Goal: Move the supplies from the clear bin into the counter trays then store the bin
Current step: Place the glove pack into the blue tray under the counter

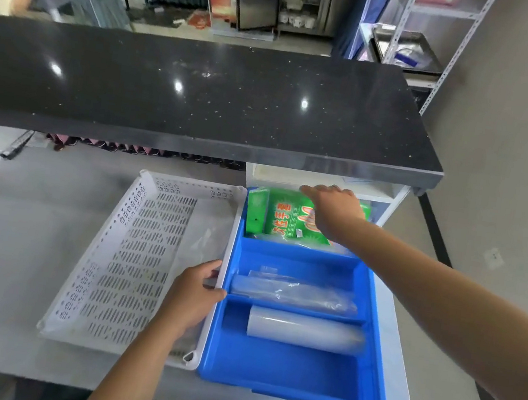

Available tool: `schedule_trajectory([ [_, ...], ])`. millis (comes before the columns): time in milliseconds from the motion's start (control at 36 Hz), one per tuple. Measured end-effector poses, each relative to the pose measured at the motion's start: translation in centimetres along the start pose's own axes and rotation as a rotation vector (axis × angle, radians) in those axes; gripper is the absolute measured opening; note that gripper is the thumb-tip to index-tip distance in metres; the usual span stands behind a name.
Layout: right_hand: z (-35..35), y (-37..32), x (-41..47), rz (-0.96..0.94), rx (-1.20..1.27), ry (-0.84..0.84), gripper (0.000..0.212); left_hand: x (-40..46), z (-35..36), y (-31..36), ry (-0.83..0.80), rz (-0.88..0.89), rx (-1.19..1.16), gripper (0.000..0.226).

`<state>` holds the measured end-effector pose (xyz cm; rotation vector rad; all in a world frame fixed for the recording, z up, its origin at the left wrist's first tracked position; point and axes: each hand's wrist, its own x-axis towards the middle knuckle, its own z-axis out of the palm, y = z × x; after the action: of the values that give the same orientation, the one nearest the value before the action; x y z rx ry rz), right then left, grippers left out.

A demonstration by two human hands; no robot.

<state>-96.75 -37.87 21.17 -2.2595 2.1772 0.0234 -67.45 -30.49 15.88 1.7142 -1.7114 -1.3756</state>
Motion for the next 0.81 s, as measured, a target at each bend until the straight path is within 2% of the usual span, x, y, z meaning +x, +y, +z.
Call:
schedule_trajectory([
  [167, 4.1, -0.9, -1.8, 0.026, 0.131, -0.036, 0.065, -0.3, 0.6, 0.0, 0.036, -0.013, 0.005, 0.058],
  [278, 5.8, -0.2, -2.6, 0.055, 0.182, -0.095, 0.069, -0.7, 1.0, 0.2, 0.06, -0.032, 0.006, 0.072],
  [444, 7.0, 0.4, -2.7, 0.022, 0.226, -0.066, 0.067, -0.7, 1.3, 0.0, 0.1, -0.075, 0.027, 0.056],
  [639, 5.1, -0.7, -4.2, -0.053, 0.394, -0.035, 0.067, -1.1, 1.3, 0.3, 0.143, -0.136, 0.034, 0.06],
  [806, 0.9, -6.1, -8.8, -0.157, 0.664, -0.047, 0.059, -3.0, 0.6, 1.6, 0.097, -0.116, 0.033, 0.061],
])
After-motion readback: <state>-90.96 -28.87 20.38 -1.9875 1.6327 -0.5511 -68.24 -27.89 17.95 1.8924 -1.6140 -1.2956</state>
